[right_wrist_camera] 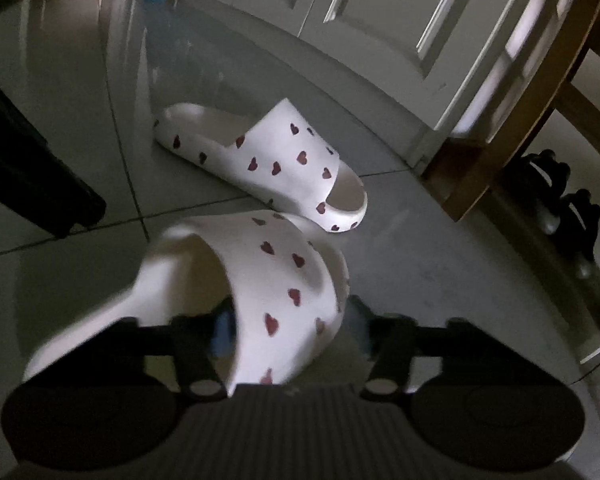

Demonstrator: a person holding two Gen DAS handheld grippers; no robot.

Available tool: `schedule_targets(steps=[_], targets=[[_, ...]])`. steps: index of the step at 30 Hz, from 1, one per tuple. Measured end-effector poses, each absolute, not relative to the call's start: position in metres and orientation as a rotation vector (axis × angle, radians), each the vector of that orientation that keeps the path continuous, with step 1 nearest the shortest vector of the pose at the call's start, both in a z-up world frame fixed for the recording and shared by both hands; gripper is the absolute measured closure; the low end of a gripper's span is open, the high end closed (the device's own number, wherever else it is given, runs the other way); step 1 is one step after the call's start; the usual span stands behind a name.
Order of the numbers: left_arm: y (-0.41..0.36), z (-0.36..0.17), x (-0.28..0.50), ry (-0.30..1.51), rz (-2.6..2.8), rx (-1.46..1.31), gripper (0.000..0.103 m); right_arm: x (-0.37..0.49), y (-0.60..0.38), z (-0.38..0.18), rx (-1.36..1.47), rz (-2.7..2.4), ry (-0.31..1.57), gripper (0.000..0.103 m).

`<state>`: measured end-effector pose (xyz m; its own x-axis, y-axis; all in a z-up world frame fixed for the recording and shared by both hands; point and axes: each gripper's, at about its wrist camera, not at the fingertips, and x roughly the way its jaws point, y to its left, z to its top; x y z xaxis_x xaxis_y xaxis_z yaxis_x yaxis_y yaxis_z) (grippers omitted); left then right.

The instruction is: Organize scattered shoes

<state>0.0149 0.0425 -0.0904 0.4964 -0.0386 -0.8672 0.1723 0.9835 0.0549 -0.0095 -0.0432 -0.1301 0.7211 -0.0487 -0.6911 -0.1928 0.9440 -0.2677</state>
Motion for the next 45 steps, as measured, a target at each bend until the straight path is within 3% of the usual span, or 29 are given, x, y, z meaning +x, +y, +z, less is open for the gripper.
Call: schedule_targets(steps=[6, 8, 19, 28, 37, 45], targets=[[0.044, -0.089, 0.014, 1.062, -0.162, 0.130, 0.034, -0.010, -0.058, -0.124, -0.250, 0.045, 0.729, 0.085], [0.042, -0.086, 0.015, 1.071, -0.187, 0.122, 0.034, -0.009, -0.065, -0.119, -0.227, 0.037, 0.725, 0.087], [0.008, -0.053, 0.016, 0.998, -0.323, 0.162, 0.034, -0.024, -0.099, -0.072, -0.162, -0.009, 0.654, 0.087], [-0.080, 0.017, -0.003, 0.755, -0.686, 0.410, 0.034, -0.067, -0.160, -0.015, -0.207, -0.074, 0.661, 0.087], [-0.207, 0.032, -0.059, 0.756, -1.203, 0.450, 0.034, -0.173, -0.258, 0.032, -0.200, -0.391, 0.799, 0.087], [-0.305, 0.012, -0.135, 0.781, -1.426, 0.459, 0.034, -0.292, -0.333, 0.018, -0.060, -0.755, 0.840, 0.087]])
